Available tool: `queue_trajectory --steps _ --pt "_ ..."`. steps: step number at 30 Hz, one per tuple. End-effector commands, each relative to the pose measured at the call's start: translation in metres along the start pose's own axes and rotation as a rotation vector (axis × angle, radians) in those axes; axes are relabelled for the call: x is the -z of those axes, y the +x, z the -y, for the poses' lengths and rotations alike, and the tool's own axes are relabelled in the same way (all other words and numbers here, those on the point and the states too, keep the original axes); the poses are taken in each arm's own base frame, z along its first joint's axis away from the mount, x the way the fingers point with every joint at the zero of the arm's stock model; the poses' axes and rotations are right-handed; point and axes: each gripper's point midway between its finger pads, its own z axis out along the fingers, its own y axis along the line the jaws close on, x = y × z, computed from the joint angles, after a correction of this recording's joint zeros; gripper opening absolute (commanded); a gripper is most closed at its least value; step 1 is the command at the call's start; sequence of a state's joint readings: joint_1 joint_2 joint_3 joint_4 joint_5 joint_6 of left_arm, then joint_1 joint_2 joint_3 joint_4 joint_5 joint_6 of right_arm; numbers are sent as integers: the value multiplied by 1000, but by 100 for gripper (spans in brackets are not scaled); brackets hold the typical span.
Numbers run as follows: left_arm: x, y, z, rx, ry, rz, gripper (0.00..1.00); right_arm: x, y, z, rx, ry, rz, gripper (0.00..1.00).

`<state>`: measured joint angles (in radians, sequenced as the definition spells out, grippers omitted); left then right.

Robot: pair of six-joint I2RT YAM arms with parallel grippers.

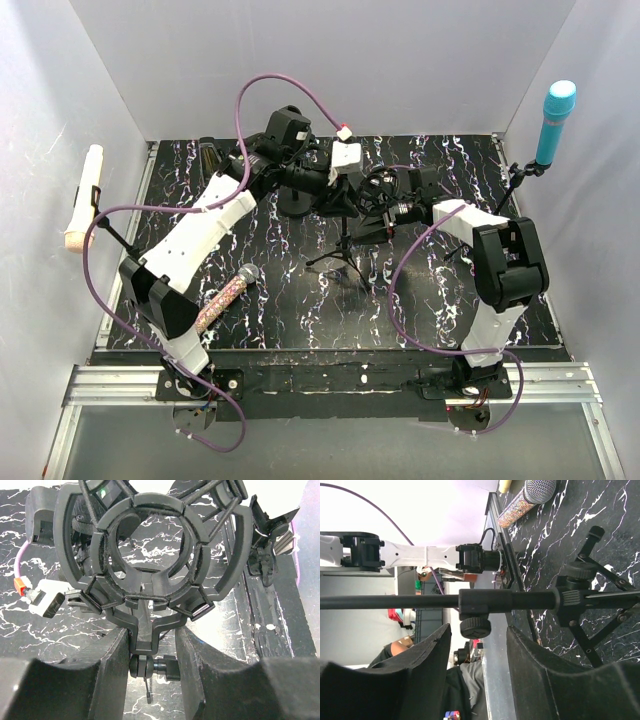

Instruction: Remove the microphone from the stand

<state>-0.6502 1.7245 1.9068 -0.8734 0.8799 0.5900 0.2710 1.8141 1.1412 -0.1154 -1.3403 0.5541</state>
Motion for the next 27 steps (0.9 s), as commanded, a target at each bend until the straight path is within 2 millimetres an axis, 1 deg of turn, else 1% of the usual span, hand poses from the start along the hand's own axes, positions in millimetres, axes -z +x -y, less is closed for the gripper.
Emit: queue_trajectory --steps 1,5,7,9,10,11,16,17,18,22,24,26,27 --pt "23 -45 12 -126 -36 96 0 -2 -4 -9 25 -52 -27 51" --pt "24 -44 10 -126 -43 92 0 -2 -3 -15 66 -92 -45 37" --pt "24 -47 11 -129 -43 98 0 -2 0 -18 84 -107 -57 34" --pt "24 -49 11 -122 -44 107 0 -2 -1 -19 86 -107 -56 35" --pt "25 -50 11 -121 -46 111 0 -2 -1 -19 80 -106 -57 42" --pt "25 -52 11 -119 -45 114 0 -3 -2 -18 71 -102 -54 45" --pt "26 -54 11 -115 -50 118 0 -4 -5 -19 62 -116 -70 44" --pt "26 -53 11 -113 -51 115 0 -5 -5 -21 64 -120 -77 42" --pt "26 -52 11 -109 -52 113 0 -5 -4 -22 73 -128 -84 36" --pt "26 -48 9 -106 -67 100 0 -5 0 -28 118 -146 -99 3" --pt "25 -43 6 -99 -87 87 0 -3 2 -33 180 -148 -90 1" --pt "27 -42 -1 -83 -134 84 0 -3 3 -42 307 -147 -62 1" --pt "28 -40 -2 -74 -151 82 0 -3 7 -44 344 -145 -49 1"
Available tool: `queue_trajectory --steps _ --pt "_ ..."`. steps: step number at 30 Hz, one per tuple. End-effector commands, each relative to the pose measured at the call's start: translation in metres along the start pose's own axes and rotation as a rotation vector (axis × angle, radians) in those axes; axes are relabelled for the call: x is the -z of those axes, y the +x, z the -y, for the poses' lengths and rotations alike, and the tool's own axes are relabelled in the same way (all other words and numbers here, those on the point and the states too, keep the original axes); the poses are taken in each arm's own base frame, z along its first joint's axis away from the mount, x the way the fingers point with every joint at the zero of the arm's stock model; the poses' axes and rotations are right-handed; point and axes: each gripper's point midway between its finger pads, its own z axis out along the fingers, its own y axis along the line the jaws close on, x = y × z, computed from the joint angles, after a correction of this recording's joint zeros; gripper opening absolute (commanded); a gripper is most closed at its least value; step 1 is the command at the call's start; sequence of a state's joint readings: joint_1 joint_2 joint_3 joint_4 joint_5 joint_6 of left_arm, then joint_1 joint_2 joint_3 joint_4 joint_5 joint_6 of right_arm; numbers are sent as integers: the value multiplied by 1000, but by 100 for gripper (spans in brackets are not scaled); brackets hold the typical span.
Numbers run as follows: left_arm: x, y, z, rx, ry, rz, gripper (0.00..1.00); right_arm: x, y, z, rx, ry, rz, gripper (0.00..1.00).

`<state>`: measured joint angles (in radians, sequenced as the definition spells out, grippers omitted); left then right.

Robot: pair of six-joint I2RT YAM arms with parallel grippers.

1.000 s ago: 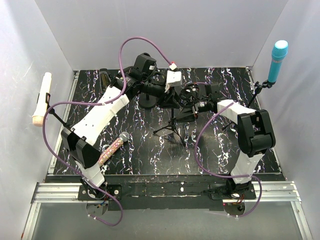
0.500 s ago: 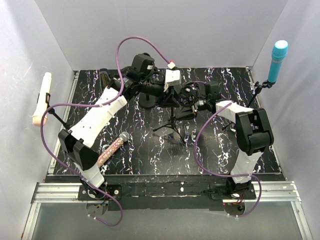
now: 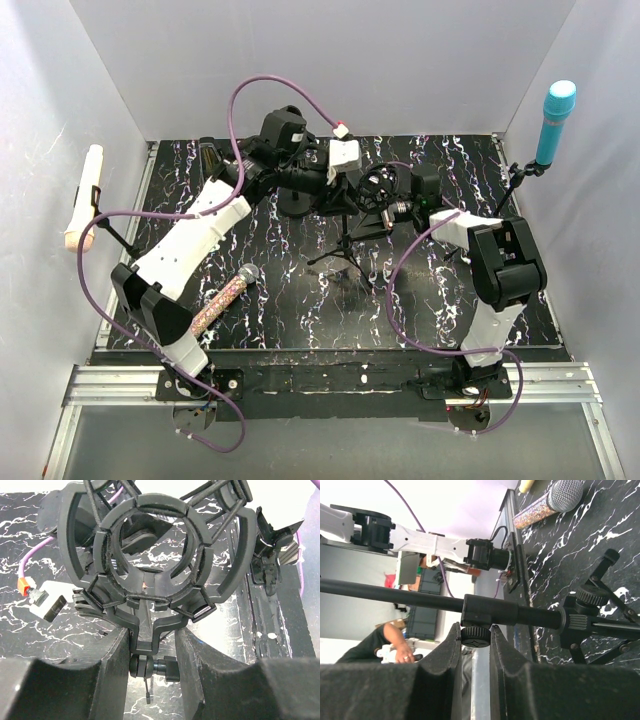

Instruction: Remove the microphone from the stand

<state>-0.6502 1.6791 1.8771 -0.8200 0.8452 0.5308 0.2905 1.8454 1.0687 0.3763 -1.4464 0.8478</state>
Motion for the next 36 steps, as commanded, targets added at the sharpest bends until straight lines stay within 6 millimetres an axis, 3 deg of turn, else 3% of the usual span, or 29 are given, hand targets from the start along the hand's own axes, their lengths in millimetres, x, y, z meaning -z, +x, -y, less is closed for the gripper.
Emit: queue_trajectory --steps 1,6,8,12,17,19,20,22,25,27,28,32,33,34,35,36 --pt "19 -28 -7 -82 -123 56 0 -2 6 -37 320 -26 7 1" --pt "33 -36 -35 -129 -308 67 0 -11 10 -60 621 -1 65 1" --pt "41 -39 -40 -153 -365 77 0 -17 5 -56 750 108 101 1" --pt "47 -35 -37 -146 -381 62 0 -26 7 -39 1273 364 67 1" --pt "47 -26 -26 -116 -363 63 0 -13 -5 -36 1893 560 144 1" --pt "49 -22 -23 -113 -368 63 0 -8 2 -37 2200 588 111 1" --pt "49 -19 -21 -110 -369 63 0 -5 13 -23 2341 602 63 1" --pt "50 -15 -18 -110 -369 63 0 -3 19 -34 2566 613 125 1" --pt "46 -6 -11 -106 -347 63 0 -4 33 -36 2681 592 187 3" --pt "45 -3 -10 -106 -342 66 0 -5 41 -28 2655 567 157 46" --pt "45 -2 -8 -108 -337 70 0 -4 45 -24 2630 566 136 60" --pt "46 -2 -6 -114 -335 75 0 2 59 -11 2424 573 24 72" --pt "46 -3 -4 -115 -331 79 0 5 63 -15 2355 576 -2 77" --pt "46 -2 -1 -115 -320 79 0 8 80 -6 2215 548 -86 81" --pt "45 0 2 -113 -304 73 0 8 81 -19 2179 532 -81 82" --pt "45 1 6 -119 -288 67 0 8 92 -19 2095 512 -105 83"
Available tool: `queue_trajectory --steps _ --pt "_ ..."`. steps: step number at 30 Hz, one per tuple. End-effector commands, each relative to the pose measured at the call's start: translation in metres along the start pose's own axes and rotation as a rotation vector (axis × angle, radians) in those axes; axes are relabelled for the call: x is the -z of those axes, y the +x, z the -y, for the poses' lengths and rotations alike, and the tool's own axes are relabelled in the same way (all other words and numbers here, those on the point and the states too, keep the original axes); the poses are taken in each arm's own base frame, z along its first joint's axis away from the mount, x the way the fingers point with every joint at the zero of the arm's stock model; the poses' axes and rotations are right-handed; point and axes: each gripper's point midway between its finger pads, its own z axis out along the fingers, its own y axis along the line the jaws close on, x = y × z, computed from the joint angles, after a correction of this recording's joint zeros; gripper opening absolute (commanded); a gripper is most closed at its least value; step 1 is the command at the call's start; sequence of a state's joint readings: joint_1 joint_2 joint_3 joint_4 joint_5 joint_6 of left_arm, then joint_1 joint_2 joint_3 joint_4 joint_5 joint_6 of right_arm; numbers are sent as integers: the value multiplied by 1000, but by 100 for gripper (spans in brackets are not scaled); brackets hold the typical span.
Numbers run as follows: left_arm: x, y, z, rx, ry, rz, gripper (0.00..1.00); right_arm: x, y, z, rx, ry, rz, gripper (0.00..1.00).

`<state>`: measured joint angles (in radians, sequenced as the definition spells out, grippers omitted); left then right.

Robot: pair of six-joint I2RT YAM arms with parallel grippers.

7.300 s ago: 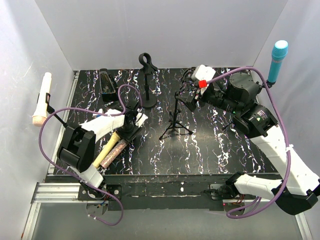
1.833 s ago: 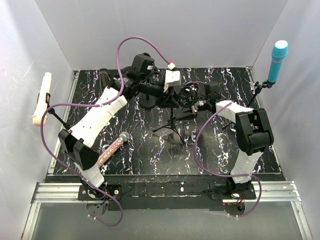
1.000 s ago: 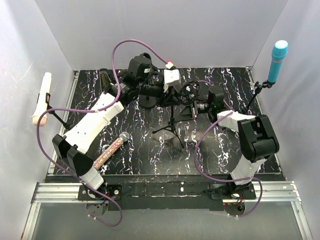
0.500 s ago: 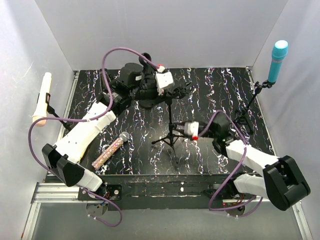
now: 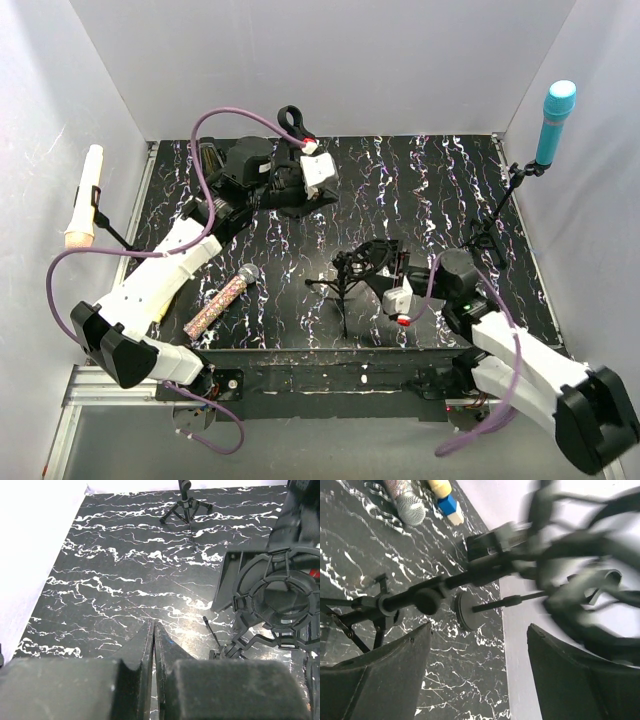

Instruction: Remove the microphone from the stand

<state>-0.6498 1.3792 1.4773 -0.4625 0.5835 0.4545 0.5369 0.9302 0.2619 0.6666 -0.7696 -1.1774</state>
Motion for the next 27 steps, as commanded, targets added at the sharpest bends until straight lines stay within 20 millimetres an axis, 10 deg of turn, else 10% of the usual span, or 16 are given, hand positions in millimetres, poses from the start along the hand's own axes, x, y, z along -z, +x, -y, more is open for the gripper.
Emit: queue_trajectory --steps 1,6,9,15,27 --pt "13 -5 15 -28 53 12 0 22 -23 -25 -329 -207 -70 84" --pt "33 10 40 -46 165 -102 51 40 -23 -37 -484 -210 -177 85" --pt "46 28 63 -40 270 -175 64 45 -23 -43 -561 -214 -215 85" --pt "44 51 96 32 404 -165 71 49 -22 -38 -843 -144 -317 85" --pt "-12 89 100 -123 504 -96 72 58 -27 -22 -1024 -34 -391 85"
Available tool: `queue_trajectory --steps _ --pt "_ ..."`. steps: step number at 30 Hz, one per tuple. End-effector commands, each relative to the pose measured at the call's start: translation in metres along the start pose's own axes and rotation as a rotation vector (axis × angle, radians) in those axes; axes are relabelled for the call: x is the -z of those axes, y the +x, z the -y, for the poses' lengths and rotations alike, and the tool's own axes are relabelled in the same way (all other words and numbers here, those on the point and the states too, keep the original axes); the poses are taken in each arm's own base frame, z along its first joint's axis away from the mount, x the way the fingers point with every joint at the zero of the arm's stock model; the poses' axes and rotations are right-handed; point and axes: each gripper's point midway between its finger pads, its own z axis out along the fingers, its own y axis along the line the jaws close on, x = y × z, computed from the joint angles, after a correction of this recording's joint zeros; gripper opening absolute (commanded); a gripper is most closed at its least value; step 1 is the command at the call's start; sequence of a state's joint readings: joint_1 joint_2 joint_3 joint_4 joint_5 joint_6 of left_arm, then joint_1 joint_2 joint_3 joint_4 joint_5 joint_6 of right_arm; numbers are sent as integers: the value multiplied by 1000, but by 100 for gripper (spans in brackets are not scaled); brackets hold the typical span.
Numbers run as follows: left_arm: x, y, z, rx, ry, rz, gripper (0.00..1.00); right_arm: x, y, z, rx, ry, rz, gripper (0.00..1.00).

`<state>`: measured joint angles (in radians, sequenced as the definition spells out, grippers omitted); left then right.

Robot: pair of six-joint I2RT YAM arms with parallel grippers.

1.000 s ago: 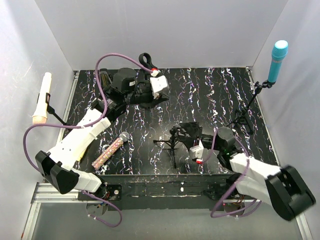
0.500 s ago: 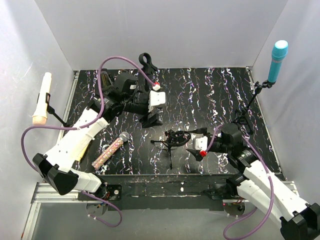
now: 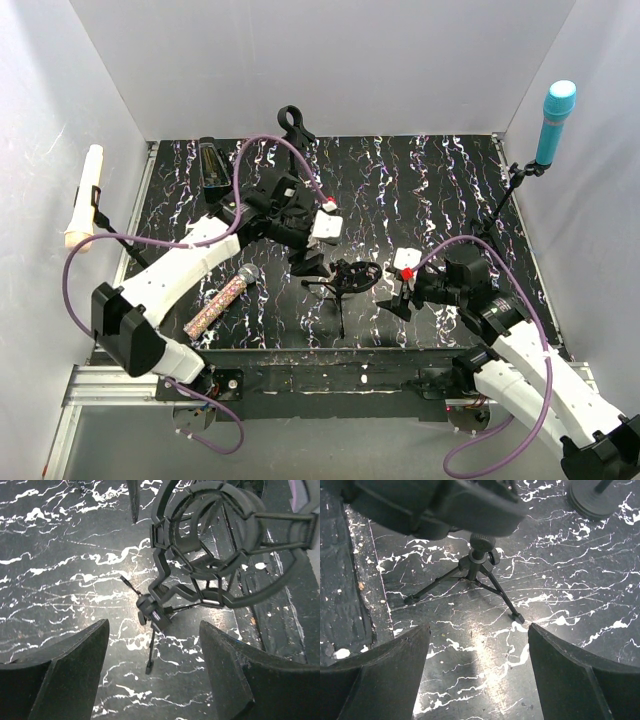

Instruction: Remove the microphone from the stand

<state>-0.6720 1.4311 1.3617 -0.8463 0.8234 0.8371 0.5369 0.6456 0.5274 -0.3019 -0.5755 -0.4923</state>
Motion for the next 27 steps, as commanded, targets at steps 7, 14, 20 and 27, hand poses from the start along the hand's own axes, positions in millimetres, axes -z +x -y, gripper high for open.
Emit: queue_trajectory --steps 7,14,20,27 --pt "-42 -2 -1 -100 73 96 64 8 -20 16 -160 98 1 85" --pt "-51 -2 -9 -51 43 114 33 15 -15 22 -179 144 -37 86" --pt "-53 -3 -28 -21 -33 105 1 20 -10 31 -258 203 -38 86" --pt "-58 -16 -82 53 -222 129 0 29 -5 45 -320 296 -34 86"
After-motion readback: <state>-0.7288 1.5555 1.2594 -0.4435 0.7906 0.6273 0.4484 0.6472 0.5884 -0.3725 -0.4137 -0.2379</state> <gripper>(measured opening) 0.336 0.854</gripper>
